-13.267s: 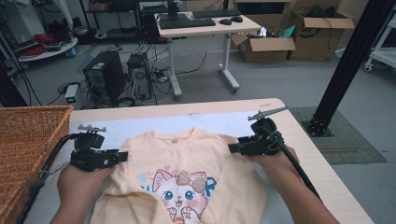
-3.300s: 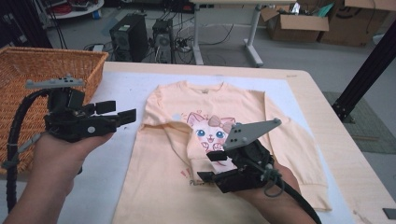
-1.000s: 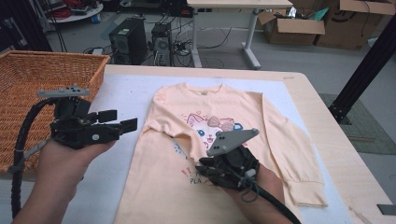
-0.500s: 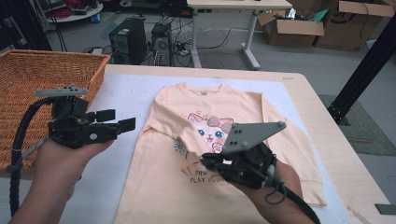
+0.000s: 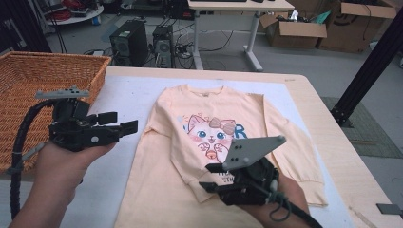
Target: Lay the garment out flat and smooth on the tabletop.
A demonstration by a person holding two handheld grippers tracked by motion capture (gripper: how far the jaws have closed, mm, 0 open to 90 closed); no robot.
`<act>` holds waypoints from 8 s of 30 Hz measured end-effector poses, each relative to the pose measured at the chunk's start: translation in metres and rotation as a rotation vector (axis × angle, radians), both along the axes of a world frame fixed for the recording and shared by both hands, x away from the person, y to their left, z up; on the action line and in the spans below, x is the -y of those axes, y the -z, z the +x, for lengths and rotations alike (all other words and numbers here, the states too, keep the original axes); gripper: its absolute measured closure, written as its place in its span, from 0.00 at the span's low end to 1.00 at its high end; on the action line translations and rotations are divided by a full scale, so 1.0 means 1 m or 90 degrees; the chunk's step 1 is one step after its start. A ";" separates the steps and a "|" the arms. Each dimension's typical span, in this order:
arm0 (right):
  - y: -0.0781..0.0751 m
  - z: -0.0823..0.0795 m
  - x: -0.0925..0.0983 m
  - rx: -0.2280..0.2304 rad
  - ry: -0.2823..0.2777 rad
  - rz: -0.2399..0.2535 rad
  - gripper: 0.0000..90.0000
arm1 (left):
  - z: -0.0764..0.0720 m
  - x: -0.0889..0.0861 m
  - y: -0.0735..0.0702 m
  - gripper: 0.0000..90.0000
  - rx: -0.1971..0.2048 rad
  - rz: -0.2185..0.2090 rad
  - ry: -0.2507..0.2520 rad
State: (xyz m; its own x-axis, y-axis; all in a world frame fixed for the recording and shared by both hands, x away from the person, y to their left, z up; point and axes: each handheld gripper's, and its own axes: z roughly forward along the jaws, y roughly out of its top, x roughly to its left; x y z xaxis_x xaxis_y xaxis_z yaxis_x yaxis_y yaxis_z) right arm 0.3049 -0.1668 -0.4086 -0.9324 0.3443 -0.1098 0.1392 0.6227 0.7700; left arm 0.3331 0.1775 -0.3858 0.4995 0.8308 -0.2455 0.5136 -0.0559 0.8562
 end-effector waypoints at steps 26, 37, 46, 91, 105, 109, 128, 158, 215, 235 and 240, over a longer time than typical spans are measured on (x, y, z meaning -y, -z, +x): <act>0.002 0.050 0.063 -0.028 0.112 -0.069 0.86 | 0.006 0.001 0.004 0.27 -0.005 0.000 0.003; 0.000 0.078 0.069 -0.056 0.185 -0.011 0.65 | 0.007 0.004 0.002 0.27 -0.006 0.001 0.004; 0.018 0.081 0.052 -0.081 0.163 -0.054 0.95 | 0.007 0.002 0.001 0.27 -0.007 0.006 0.003; -0.019 0.092 0.113 0.011 0.263 0.045 0.41 | 0.145 0.141 0.053 0.70 -0.099 0.182 0.230; -0.021 0.093 0.115 0.017 0.256 0.056 0.42 | 0.146 0.111 0.023 1.00 -0.093 0.084 0.235; -0.021 0.093 0.117 0.015 0.258 0.058 0.41 | 0.146 0.091 0.007 1.00 -0.088 0.058 0.242; -0.024 0.096 0.114 0.013 0.254 0.069 0.40 | 0.135 -0.041 -0.044 1.00 -0.071 0.003 0.127; -0.028 0.086 0.099 0.016 0.216 0.052 0.38 | 0.120 0.006 0.001 0.39 -0.097 0.075 0.244; -0.038 0.039 0.083 0.036 0.181 0.065 0.38 | -0.023 0.008 0.036 0.95 -0.101 0.174 0.307; -0.043 0.033 0.076 0.045 0.173 0.070 0.38 | -0.036 0.035 0.055 0.75 -0.034 0.259 0.215; -0.043 0.032 0.077 0.046 0.175 0.071 0.38 | -0.038 0.021 0.050 0.96 -0.047 0.239 0.219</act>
